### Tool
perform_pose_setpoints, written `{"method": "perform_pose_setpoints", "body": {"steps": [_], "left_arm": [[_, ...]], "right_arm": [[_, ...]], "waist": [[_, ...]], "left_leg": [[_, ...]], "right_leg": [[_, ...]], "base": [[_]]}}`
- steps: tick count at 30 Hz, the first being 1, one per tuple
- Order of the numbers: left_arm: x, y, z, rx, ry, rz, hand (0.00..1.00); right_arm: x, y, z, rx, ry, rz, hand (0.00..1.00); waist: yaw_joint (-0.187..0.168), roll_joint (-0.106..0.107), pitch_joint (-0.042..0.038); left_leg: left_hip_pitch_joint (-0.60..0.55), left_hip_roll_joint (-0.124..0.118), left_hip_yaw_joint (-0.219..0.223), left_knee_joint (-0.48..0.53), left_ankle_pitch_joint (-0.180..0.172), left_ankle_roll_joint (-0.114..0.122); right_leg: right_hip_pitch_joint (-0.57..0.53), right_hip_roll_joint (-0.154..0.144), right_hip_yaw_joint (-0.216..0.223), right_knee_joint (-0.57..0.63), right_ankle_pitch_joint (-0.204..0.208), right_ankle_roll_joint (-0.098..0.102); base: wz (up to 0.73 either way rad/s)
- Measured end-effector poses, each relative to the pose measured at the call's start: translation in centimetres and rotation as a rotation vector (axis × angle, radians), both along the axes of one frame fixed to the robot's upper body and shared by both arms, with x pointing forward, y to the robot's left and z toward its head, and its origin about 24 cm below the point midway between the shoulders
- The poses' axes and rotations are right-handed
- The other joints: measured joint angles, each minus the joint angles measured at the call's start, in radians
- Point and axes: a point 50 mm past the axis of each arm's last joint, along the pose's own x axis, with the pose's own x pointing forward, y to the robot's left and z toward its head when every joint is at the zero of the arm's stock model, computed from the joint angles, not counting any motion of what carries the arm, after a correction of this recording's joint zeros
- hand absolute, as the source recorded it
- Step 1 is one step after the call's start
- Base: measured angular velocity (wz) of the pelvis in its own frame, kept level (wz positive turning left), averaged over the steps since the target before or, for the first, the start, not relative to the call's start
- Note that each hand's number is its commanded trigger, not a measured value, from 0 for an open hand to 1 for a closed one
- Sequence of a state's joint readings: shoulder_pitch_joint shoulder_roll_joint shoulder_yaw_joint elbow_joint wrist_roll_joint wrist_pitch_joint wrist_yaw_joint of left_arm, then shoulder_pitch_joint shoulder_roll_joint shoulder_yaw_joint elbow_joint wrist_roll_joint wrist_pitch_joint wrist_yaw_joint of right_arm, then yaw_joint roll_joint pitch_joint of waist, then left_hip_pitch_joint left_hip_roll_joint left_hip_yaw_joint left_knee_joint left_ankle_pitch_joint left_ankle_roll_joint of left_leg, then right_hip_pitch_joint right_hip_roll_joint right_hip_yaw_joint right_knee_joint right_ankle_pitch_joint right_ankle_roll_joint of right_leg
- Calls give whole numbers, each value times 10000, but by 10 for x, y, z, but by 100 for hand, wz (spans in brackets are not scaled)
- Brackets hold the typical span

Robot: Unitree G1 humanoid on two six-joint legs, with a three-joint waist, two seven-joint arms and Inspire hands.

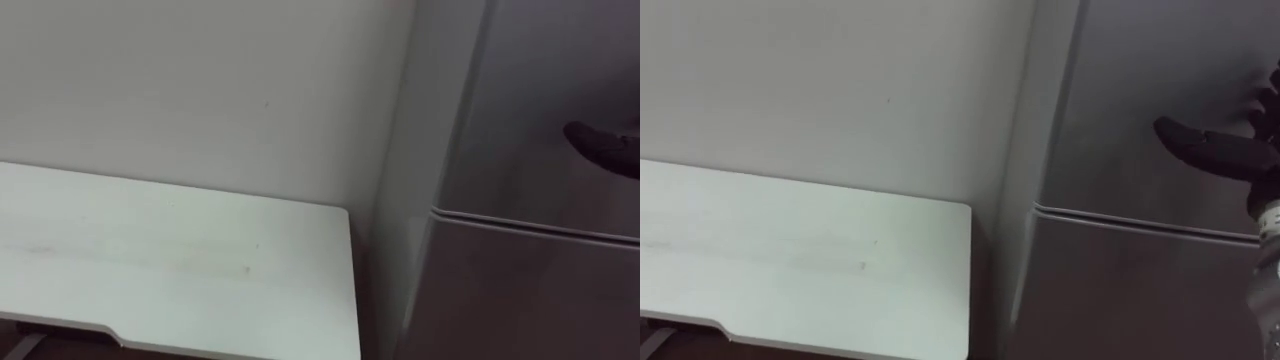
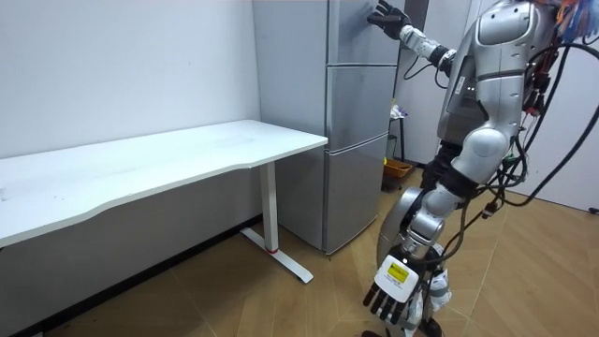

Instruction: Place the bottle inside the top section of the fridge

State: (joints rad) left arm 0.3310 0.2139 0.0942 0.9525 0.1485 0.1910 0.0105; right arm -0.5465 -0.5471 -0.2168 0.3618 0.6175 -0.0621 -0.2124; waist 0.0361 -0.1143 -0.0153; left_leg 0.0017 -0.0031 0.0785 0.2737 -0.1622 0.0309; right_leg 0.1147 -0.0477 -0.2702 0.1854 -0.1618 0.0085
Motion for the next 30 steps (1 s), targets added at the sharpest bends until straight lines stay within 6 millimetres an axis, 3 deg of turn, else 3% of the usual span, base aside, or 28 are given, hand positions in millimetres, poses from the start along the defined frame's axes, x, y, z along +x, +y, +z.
{"method": "perform_pose_setpoints", "body": {"steps": [6,14,16,21,26,30], "left_arm": [[7,0,0,-12,-424,-159,0],[5,-2,0,-7,-634,-104,0],[6,-2,0,-22,-694,-116,0],[-2,-2,1,-41,-706,125,0],[0,0,2,17,-1003,192,0],[1,1,2,59,-1162,436,0]], "right_arm": [[-6,8,14,497,-722,189,0],[-31,7,14,1061,-1454,-56,0],[-44,-3,4,1290,-1236,-812,0],[-62,-25,-15,2132,-692,-2388,0],[-81,-45,-30,3030,-447,-3751,0],[-105,-58,-61,3509,401,-5006,0]], "waist": [[-43,272,90],[-260,507,102],[-357,471,77],[-598,528,138],[-710,522,136],[-761,431,130]], "left_leg": [[41,41,18,-27,-2,-2],[-146,58,83,-18,-41,-7],[-176,48,33,-52,-74,-27],[-19,1,52,-296,-97,-37],[123,-27,50,-508,-82,-82],[156,8,168,-530,-136,-144]], "right_leg": [[-30,12,94,-12,-33,8],[-79,137,154,-259,-21,-31],[-64,155,149,-334,0,-67],[-7,136,210,-350,-25,-104],[-31,117,235,-347,-144,-137],[-35,135,243,-369,-188,-166]], "base": [[0],[1],[6],[-3],[-3],[-4]]}}
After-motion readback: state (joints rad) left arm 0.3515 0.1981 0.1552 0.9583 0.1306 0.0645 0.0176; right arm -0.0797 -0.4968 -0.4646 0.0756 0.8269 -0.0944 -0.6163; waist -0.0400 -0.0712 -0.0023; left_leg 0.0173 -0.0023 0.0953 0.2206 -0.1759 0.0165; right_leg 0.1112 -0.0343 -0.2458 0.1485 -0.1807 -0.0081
